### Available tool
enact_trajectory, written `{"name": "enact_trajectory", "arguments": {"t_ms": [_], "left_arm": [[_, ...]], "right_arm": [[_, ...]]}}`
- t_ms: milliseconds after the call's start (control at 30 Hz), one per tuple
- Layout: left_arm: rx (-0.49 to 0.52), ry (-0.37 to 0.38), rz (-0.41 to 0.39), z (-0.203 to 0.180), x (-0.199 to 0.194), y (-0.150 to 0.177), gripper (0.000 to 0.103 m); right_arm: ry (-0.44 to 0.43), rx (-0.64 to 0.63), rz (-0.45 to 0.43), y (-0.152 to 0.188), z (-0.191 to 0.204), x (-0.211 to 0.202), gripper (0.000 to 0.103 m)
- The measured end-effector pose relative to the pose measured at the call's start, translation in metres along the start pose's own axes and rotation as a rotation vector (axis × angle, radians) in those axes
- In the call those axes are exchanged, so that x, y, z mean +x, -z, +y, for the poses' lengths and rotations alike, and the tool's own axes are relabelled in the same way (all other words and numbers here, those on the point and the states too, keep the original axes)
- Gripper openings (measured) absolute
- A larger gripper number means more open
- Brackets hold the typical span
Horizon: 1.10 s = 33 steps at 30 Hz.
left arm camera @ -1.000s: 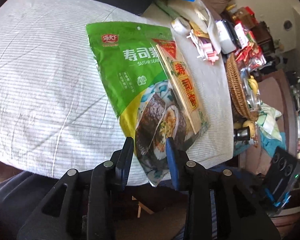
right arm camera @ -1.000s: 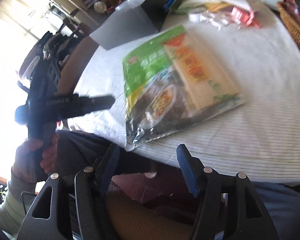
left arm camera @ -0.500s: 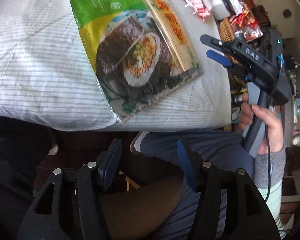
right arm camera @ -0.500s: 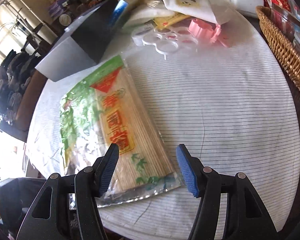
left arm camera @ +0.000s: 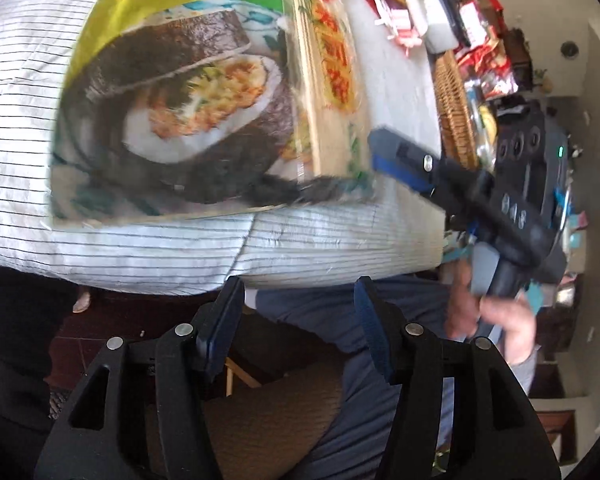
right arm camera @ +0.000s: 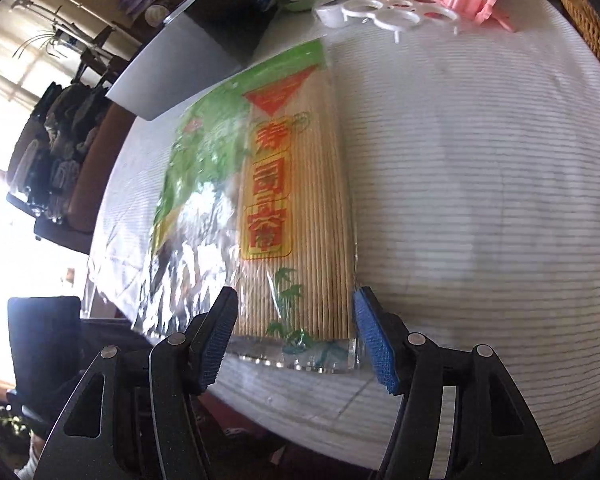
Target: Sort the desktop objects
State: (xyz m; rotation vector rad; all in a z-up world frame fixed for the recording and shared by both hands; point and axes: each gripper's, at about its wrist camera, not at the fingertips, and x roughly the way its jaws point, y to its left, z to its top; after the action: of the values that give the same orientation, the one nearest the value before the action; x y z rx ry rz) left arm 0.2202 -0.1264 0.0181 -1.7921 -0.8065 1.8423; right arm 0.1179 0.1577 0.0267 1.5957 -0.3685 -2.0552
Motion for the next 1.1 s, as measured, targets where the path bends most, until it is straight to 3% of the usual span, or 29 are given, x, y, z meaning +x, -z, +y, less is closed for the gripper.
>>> {"name": "enact_trajectory", "arguments": {"t_ms": [267,400,567,667,867,967,1100], "left_arm": [[-0.100,0.019,-0.136,0.042,-0.053,-0.023,0.055],[-0.193,0.071,-0.210,0.073,-0.080,-0.046,0.056],[-0.266,0.078,-0.228,0.092,-0.090,-0.064,0.056],[-0.245,0.114,-0.219,0.085,-0.087,-0.054,0.057],[-0.190,0.169,-0.161,0.060,-0.063,-0.034,0.057],[-0.129,0.222,-0.139,0.035,-0.057,-0.039,0.057],[-0.100,0.210,-0.117,0.022,-0.047,-0.057,0.057]], "right_arm": [[-0.190,0.006,0.044,0.017,0.056,0.033,0.062],[-0.239,-0.020,0.053,0.013,0.087,0.056,0.061],[-0.274,-0.042,0.064,0.009,0.108,0.064,0.061],[-0.260,-0.022,-0.009,-0.005,0.086,0.040,0.061],[-0.159,0.163,-0.165,-0.063,-0.001,0.009,0.061],[-0.107,0.183,-0.198,-0.089,-0.026,0.007,0.061],[-0.136,0.211,-0.211,-0.113,-0.042,0.014,0.061]]}}
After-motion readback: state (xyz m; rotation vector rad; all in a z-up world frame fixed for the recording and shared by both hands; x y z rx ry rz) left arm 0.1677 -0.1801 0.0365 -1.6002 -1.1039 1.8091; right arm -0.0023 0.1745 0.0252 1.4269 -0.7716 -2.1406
